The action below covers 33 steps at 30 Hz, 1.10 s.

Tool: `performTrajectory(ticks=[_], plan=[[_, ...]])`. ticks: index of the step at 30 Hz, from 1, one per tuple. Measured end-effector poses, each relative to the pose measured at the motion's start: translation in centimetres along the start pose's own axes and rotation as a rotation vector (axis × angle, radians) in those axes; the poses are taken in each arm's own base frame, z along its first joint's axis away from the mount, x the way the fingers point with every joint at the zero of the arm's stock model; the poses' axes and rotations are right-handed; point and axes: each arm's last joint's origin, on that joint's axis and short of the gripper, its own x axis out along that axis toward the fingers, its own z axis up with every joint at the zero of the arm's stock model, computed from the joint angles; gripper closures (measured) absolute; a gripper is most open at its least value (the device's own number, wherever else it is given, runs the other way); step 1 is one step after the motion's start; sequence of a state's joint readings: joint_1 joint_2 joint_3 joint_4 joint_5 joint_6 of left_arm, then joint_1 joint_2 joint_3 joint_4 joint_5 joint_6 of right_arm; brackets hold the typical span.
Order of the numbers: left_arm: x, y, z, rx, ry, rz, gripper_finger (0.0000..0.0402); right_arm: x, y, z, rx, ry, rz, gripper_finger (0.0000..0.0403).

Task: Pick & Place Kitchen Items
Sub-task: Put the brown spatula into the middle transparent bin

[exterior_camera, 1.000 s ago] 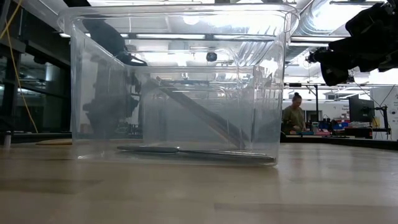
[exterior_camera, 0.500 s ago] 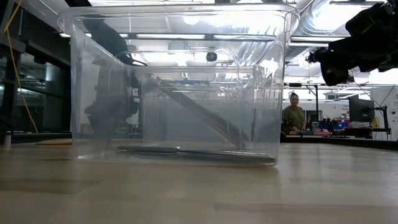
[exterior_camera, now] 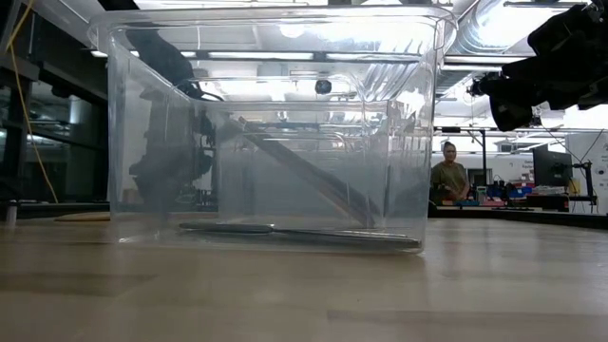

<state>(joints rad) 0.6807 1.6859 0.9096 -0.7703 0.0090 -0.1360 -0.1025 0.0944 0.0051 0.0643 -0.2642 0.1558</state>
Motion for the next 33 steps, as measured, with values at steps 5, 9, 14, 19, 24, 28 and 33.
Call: performTrajectory(ticks=[5, 9, 14, 19, 24, 28, 33], plan=[[0.6, -0.2, -0.1, -0.001, 0.032, 0.013, 0.0168, 0.0, 0.0, 0.0, 0.0, 0.0, 0.0, 0.0237], [1.1, -0.5, -0.1, 0.001, 0.064, 0.021, 0.0168, 0.0, 0.0, 0.0, 0.0, 0.0, 0.0, 0.0237], [1.2, -0.5, -0.1, -0.003, 0.065, 0.024, 0.0168, 0.0, 0.0, 0.0, 0.0, 0.0, 0.0, 0.0237], [1.2, -0.5, -0.1, -0.004, 0.066, 0.027, 0.0187, 0.0, 0.0, 0.0, 0.0, 0.0, 0.0, 0.0237], [1.2, -0.5, -0.2, -0.004, 0.066, 0.028, 0.0218, 0.0, 0.0, 0.0, 0.0, 0.0, 0.0, 0.0237], [1.2, -0.5, -0.2, -0.004, 0.066, 0.029, 0.0232, 0.0, 0.0, 0.0, 0.0, 0.0, 0.0, 0.0237], [1.2, -0.5, -0.2, -0.004, 0.068, 0.033, 0.0251, 0.0, 0.0, 0.0, 0.0, 0.0, 0.0, 0.0237]])
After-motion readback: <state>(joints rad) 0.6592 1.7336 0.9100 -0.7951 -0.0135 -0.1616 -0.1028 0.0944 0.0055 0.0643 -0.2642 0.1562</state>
